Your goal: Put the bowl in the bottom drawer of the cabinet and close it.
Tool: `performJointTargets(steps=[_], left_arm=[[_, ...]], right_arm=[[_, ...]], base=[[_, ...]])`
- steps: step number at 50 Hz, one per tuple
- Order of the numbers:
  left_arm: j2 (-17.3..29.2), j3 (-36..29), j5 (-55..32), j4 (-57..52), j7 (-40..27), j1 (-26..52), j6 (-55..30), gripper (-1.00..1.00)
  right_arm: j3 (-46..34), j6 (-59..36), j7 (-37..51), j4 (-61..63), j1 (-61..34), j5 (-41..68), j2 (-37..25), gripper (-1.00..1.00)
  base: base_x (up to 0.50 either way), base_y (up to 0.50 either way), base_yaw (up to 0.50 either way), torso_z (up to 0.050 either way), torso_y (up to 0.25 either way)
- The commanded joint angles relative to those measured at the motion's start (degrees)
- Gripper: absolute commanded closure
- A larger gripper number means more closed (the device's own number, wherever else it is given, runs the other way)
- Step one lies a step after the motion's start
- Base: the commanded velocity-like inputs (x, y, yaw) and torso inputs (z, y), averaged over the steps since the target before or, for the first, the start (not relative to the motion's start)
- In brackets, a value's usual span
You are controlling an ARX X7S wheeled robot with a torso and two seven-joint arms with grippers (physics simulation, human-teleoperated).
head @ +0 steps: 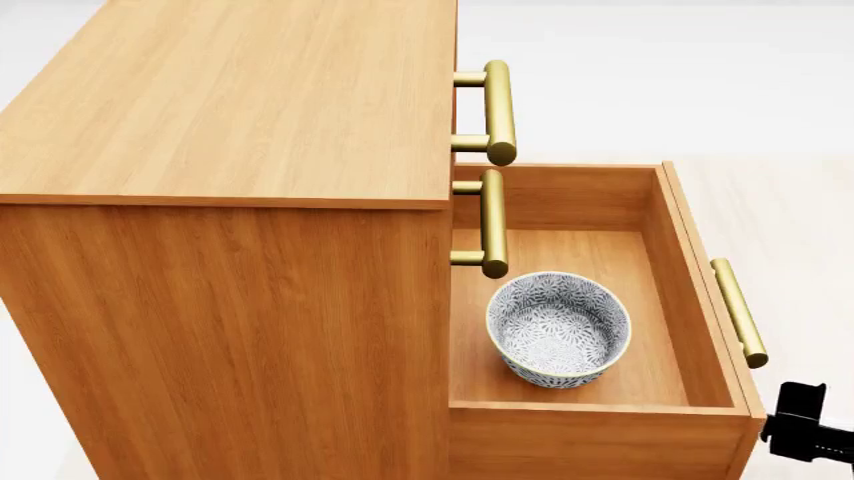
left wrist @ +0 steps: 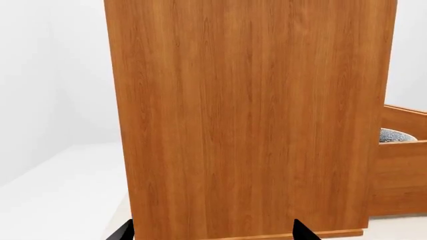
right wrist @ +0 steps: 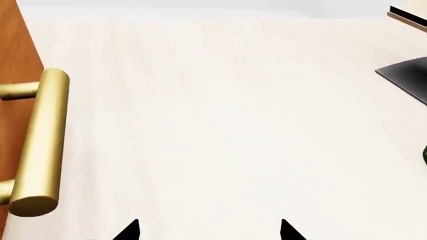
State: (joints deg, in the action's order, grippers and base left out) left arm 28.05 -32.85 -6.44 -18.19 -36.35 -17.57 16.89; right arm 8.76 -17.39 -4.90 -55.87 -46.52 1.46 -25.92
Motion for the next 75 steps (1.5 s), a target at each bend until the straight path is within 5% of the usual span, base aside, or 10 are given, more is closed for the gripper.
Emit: performJointTargets(steps=[1, 18, 56, 75], left_arm=[[-0.01, -0.11, -0.01, -0.05, -0.09, 0.09, -0.09, -1.00], [0.09, -0.09, -0.55, 0.39, 0.00, 0.31, 0.48, -1.00], [0.26, -0.28, -0.84, 0.58, -0.25, 0.35, 0.88, -1.00], [0.40, -0.39, -0.93, 0.53, -0.32, 0.50, 0.86, -1.00]], right_arm=[[-1.33, 0.77, -0.31, -0.86, -0.53, -0.73, 1.11, -1.00], [-3.32, 4.29, -0.94, -6.80, -2.83, -1.79, 2.77, -1.00], [-2.75, -8.92, -4.14, 19.22, 7.62, 0.77, 4.20, -1.00], [-3.54, -9.76, -3.96, 20.01, 7.47, 1.12, 6.02, -1.00]], base=[[0.00, 0.00, 0.00, 0.000, 0.000], [0.00, 0.00, 0.00, 0.000, 0.000], [0.00, 0.00, 0.00, 0.000, 0.000], [0.00, 0.00, 0.00, 0.000, 0.000]])
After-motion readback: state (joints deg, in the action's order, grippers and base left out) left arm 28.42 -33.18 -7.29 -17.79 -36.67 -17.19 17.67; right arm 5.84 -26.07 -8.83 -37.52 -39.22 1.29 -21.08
